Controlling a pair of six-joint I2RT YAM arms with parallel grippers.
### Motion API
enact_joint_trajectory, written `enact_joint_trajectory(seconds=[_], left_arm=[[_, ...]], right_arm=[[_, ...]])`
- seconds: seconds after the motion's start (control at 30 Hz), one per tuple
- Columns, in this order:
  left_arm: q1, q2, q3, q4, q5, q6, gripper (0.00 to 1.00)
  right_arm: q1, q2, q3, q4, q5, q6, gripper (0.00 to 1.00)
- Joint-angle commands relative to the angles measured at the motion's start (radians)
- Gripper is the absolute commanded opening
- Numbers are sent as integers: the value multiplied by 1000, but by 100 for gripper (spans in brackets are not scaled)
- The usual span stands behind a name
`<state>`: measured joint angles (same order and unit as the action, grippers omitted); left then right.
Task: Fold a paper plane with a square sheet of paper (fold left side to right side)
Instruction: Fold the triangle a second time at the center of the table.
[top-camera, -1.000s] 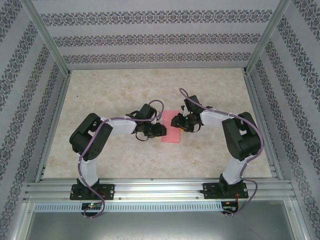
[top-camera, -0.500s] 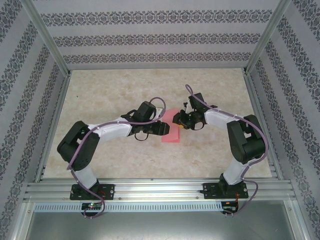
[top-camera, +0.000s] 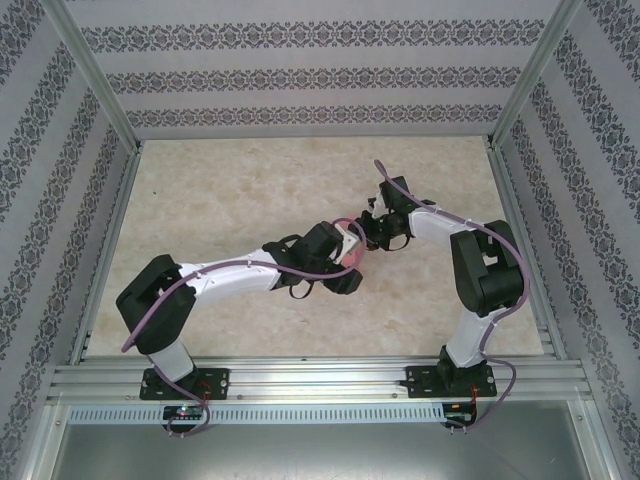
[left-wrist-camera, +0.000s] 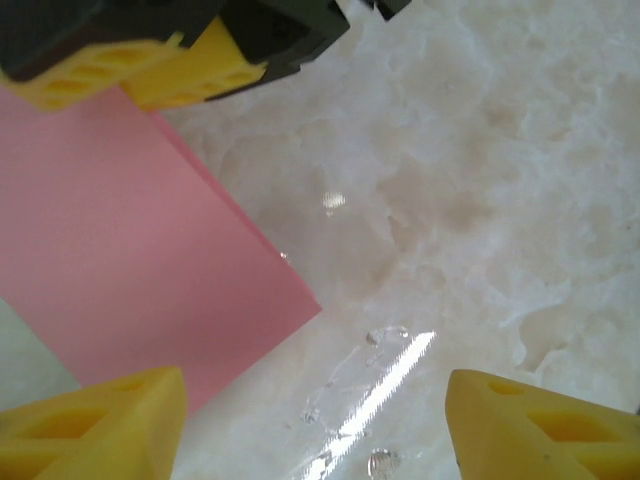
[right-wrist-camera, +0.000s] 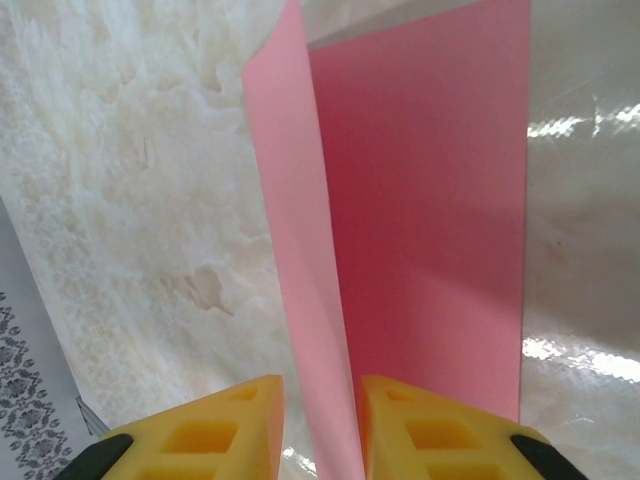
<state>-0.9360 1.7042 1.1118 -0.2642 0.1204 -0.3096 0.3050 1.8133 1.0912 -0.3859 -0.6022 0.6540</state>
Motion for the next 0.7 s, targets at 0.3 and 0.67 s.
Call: enact_joint_trajectory(seconds=[0.3, 0.67], left_arm=[[-89, 166, 181, -190, -233, 33, 81], [-118, 273, 286, -282, -328, 13, 82]], right_arm=[[-10, 10, 24, 1, -38, 28, 26], [-10, 15, 22, -1, -34, 34, 26]])
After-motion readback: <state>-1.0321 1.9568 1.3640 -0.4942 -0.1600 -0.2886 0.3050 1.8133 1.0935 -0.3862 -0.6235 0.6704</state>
